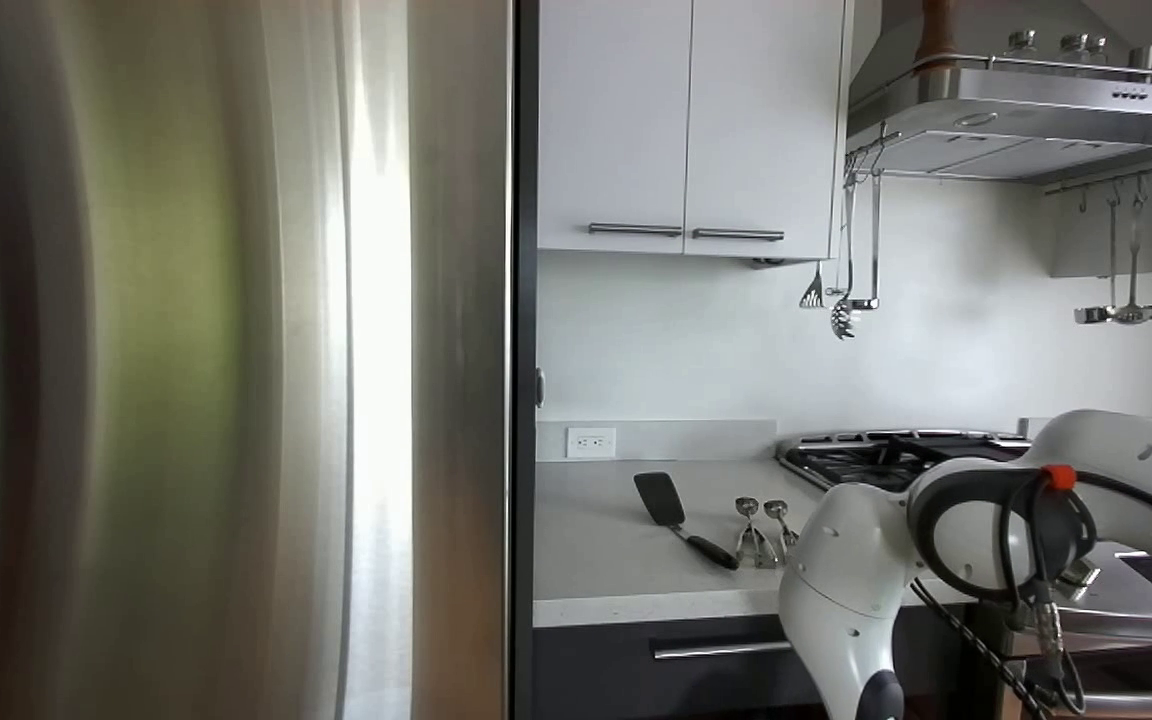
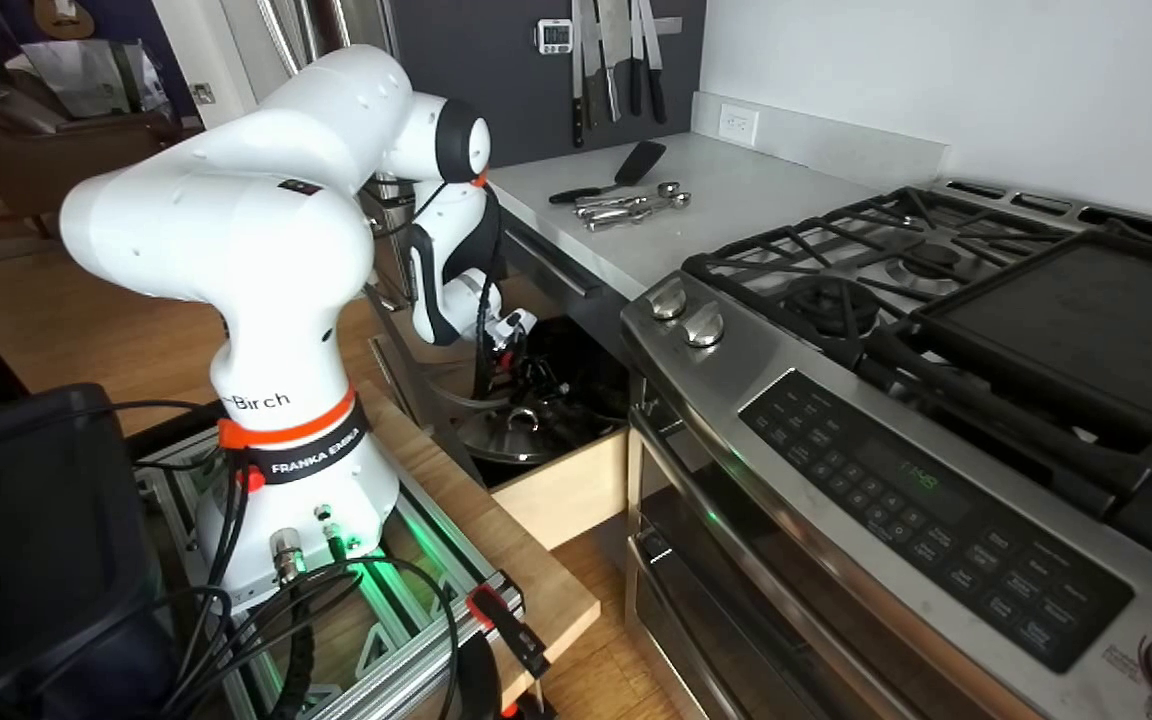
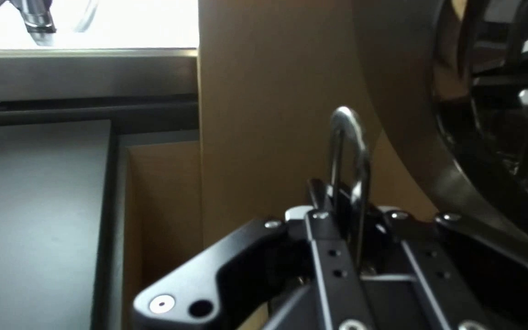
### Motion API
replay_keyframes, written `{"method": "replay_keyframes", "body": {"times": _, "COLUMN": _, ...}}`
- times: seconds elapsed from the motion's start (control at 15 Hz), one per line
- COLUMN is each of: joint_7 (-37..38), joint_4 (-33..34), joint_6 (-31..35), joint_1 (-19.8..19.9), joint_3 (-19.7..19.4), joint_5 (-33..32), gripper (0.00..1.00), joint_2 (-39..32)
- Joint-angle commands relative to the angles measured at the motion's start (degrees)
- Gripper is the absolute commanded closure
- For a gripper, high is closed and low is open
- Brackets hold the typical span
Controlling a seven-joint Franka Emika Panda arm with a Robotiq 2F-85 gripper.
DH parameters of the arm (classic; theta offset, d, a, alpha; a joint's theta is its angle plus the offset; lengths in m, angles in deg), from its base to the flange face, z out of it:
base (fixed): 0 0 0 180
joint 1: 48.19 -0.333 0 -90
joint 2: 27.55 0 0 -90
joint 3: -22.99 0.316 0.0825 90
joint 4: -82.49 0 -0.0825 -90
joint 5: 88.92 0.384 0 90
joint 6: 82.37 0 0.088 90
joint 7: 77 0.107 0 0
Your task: Pick up the silver pot from the open drawer and place it on the bottom left cooker on the hob of the stove
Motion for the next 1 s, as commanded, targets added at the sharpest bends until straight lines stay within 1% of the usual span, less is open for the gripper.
{"method": "replay_keyframes", "body": {"times": 0.0, "joint_7": 1.6, "joint_4": -0.9, "joint_6": -5.6, "joint_1": -2.7, "joint_3": 0.4, "joint_5": -0.7, "gripper": 0.98, "joint_2": 1.6}}
{"method": "replay_keyframes", "body": {"times": 0.2, "joint_7": 1.5, "joint_4": -0.6, "joint_6": -7.3, "joint_1": -3.8, "joint_3": 0.6, "joint_5": -0.7, "gripper": 0.98, "joint_2": 1.5}}
{"method": "replay_keyframes", "body": {"times": 0.6, "joint_7": 3.0, "joint_4": -2.4, "joint_6": -6.8, "joint_1": -5.5, "joint_3": 0.9, "joint_5": -1.4, "gripper": 0.98, "joint_2": 2.8}}
{"method": "replay_keyframes", "body": {"times": 0.93, "joint_7": 5.5, "joint_4": -3.4, "joint_6": -5.6, "joint_1": -4.8, "joint_3": 0.6, "joint_5": -1.1, "gripper": 0.98, "joint_2": 3.0}}
